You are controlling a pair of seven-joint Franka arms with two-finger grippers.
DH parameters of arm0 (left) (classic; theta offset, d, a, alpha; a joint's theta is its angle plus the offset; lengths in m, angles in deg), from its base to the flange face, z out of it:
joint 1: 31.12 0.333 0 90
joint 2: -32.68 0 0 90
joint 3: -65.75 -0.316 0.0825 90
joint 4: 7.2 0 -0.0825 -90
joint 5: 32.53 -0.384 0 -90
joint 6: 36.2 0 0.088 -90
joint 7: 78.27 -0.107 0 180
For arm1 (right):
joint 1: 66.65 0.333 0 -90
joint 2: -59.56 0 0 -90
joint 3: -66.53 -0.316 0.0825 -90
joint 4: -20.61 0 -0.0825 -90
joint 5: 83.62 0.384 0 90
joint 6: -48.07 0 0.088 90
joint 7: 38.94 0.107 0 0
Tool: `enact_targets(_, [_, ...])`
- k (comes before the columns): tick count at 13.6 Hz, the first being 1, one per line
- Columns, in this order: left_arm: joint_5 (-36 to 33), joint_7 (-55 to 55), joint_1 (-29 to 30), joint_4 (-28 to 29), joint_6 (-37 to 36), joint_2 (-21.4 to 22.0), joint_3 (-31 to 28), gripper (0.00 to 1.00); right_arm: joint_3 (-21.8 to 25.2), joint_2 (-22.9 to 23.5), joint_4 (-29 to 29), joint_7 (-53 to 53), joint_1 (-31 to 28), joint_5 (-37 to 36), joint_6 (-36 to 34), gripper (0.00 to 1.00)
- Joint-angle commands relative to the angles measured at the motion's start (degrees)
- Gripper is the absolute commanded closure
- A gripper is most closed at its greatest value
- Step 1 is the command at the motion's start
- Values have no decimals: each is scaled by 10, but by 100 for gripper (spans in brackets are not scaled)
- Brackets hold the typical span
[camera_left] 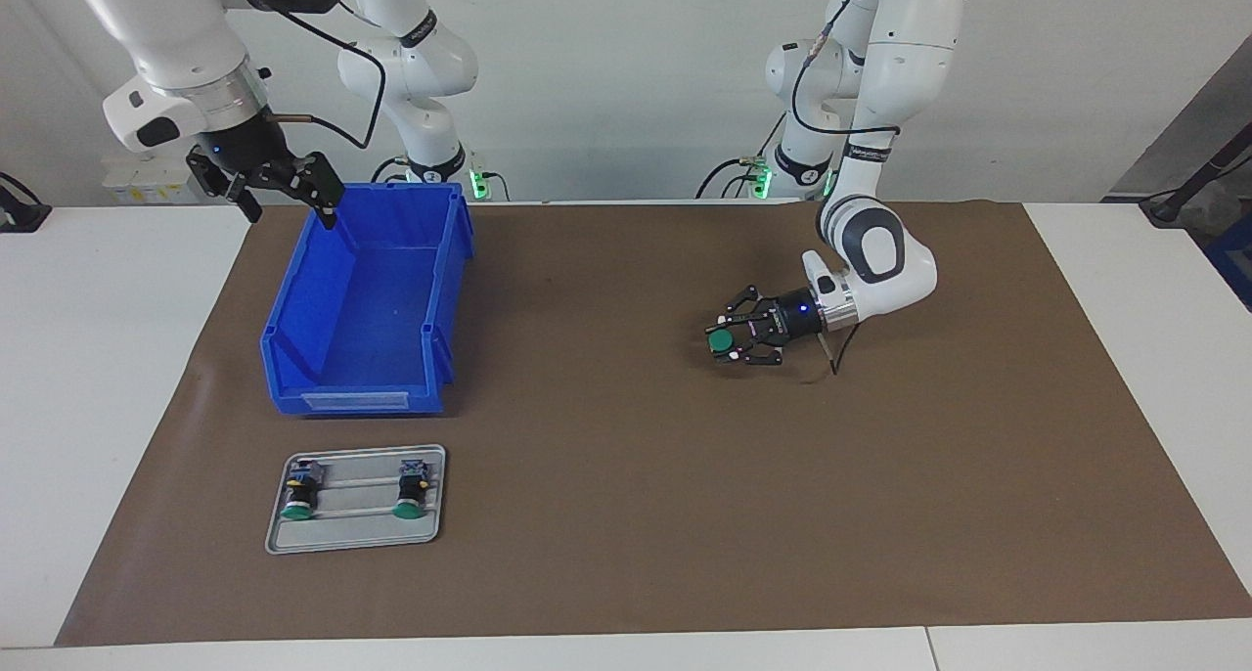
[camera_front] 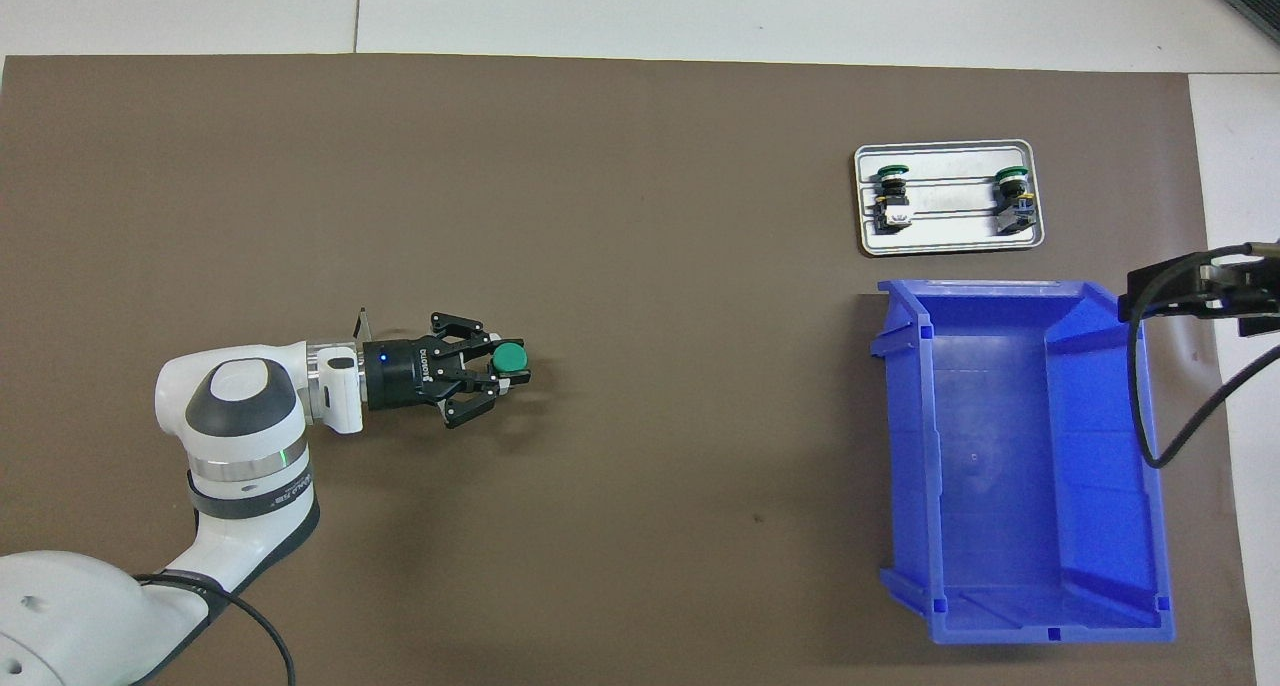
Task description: Place and press button with both arms
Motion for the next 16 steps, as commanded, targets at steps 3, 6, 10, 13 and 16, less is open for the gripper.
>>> enact_targets(3, [6, -14, 10, 24, -8, 19, -2, 76, -2, -11, -8, -16, -4, 13, -4, 0])
enact_targets(6, [6, -15, 11, 24, -9, 19, -2, 63, -2, -11, -8, -16, -4, 13, -4, 0])
enact_targets(10, [6, -15, 15, 24, -10, 19, -2, 44, -2, -11, -8, -16, -4, 13, -4, 0])
enact_targets(13, [6, -14, 15, 23, -8, 19, -2, 37, -2, -11, -8, -16, -4, 13, -4, 0])
enact_targets(16, [6, -8, 15, 15, -8, 19, -2, 36, -2, -11, -8, -16, -4, 13, -4, 0])
